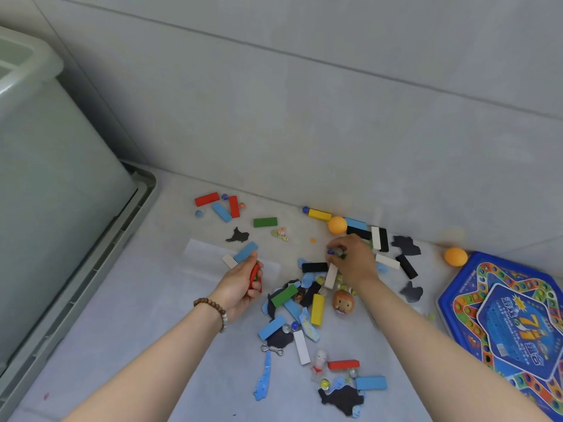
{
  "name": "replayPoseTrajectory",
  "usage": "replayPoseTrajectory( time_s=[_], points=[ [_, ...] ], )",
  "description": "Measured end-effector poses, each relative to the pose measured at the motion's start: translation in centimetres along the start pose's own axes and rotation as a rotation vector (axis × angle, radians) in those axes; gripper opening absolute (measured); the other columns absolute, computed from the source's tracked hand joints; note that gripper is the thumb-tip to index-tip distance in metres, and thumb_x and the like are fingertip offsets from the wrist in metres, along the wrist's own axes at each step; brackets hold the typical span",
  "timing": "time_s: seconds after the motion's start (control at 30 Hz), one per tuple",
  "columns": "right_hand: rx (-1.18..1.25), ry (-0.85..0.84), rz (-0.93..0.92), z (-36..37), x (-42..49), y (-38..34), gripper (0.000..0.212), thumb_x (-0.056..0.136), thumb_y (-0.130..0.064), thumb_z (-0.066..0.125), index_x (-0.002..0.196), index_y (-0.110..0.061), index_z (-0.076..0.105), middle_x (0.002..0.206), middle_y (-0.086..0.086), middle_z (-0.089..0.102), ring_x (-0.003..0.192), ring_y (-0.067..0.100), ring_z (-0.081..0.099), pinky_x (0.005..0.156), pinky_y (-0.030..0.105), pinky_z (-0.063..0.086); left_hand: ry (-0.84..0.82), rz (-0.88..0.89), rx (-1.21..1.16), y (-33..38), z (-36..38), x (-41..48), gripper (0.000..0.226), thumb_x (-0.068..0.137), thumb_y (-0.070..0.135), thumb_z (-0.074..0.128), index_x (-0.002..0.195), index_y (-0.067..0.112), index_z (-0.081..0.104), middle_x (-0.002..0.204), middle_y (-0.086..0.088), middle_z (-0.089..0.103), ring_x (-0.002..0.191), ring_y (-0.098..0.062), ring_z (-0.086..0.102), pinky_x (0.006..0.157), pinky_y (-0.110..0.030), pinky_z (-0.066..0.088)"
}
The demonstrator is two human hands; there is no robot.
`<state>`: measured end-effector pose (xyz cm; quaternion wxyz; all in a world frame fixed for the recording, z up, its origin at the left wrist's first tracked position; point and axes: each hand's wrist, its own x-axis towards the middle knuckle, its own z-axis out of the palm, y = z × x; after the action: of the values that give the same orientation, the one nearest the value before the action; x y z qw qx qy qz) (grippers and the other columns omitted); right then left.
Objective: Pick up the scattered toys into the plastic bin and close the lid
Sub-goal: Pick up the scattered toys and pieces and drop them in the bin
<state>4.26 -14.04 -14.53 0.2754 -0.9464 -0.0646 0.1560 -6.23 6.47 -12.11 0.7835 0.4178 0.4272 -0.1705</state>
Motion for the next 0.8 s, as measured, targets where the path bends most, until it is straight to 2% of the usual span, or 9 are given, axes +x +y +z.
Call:
replayPoseTrajectory(
  time_s=[0.2, 0.33, 0.53, 0.6, 0.7, 0.77, 0.8],
  points=[
    [-0.159, -0.048, -0.109, -0.2, -0.1, 0.0, 0.024, 0.087, -0.007, 0.06, 0.11, -0.01, 0.065, 0.11, 0.01, 0.059, 0.099, 0.023, 0.057, 0.077, 0.019, 0.036, 0.062, 0.06, 0.099, 0.2, 0.2, 0.2, 0.03, 0.094, 0.039, 0.047, 0.079, 0.013, 0.051, 0.066, 0.001, 0.045, 0.05, -0.007, 0.034, 0.033, -0.012, 0.03],
    [-0.228, -0.067, -0.133, 0.6, -0.5, -0.1, 0.026, 0.09, -0.009, 0.056, 0.114, -0.013, 0.062, 0.109, 0.01, 0.057, 0.1, 0.025, 0.056, 0.077, 0.023, 0.039, 0.062, 0.06, 0.108, 0.2, 0.3, 0.1, 0.03, 0.094, 0.039, 0.049, 0.079, 0.013, 0.051, 0.066, 0.001, 0.045, 0.05, -0.007, 0.034, 0.034, -0.012, 0.03],
    [-0.108, -0.042, -0.057, 1.2, -0.7, 0.1, 0.022, 0.089, -0.007, 0.057, 0.109, -0.013, 0.064, 0.103, 0.007, 0.058, 0.095, 0.022, 0.057, 0.081, 0.025, 0.045, 0.07, 0.062, 0.127, -0.1, 0.1, -0.2, 0.03, 0.094, 0.039, 0.049, 0.08, 0.013, 0.05, 0.067, 0.001, 0.045, 0.051, -0.007, 0.034, 0.035, -0.012, 0.031],
    [0.133, -0.03, 0.038, 1.0, -0.7, 0.2, 0.018, 0.087, -0.005, 0.061, 0.104, -0.011, 0.066, 0.094, 0.004, 0.059, 0.089, 0.019, 0.056, 0.078, 0.022, 0.049, 0.07, 0.058, 0.129, -0.1, 0.1, -0.4, 0.029, 0.094, 0.039, 0.049, 0.081, 0.013, 0.051, 0.067, 0.001, 0.045, 0.052, -0.007, 0.034, 0.035, -0.012, 0.031],
    [0.844, -0.024, 0.238, -0.7, -1.4, -0.7, 0.015, 0.088, -0.003, 0.06, 0.102, -0.005, 0.065, 0.089, 0.004, 0.062, 0.081, 0.014, 0.06, 0.066, 0.013, 0.052, 0.064, 0.048, 0.14, -0.2, 0.1, -0.8, 0.029, 0.094, 0.04, 0.047, 0.083, 0.013, 0.052, 0.067, 0.001, 0.045, 0.053, -0.007, 0.034, 0.037, -0.012, 0.031],
    [1.305, -0.067, 0.366, -2.4, -2.6, -1.3, 0.013, 0.09, -0.006, 0.056, 0.1, -0.008, 0.064, 0.091, 0.004, 0.067, 0.078, 0.009, 0.065, 0.064, 0.013, 0.054, 0.057, 0.043, 0.155, -0.4, 0.2, -1.1, 0.029, 0.094, 0.04, 0.046, 0.084, 0.014, 0.052, 0.067, 0.001, 0.044, 0.053, -0.007, 0.034, 0.037, -0.012, 0.031],
    [1.453, -0.107, 0.4, -3.2, -3.3, -1.3, 0.013, 0.092, -0.007, 0.052, 0.1, -0.008, 0.063, 0.09, 0.003, 0.068, 0.076, 0.008, 0.067, 0.064, 0.014, 0.055, 0.051, 0.045, 0.164, -0.5, 0.2, -1.2, 0.029, 0.094, 0.04, 0.046, 0.083, 0.014, 0.052, 0.067, 0.001, 0.044, 0.052, -0.007, 0.033, 0.038, -0.012, 0.031]
  ],
)
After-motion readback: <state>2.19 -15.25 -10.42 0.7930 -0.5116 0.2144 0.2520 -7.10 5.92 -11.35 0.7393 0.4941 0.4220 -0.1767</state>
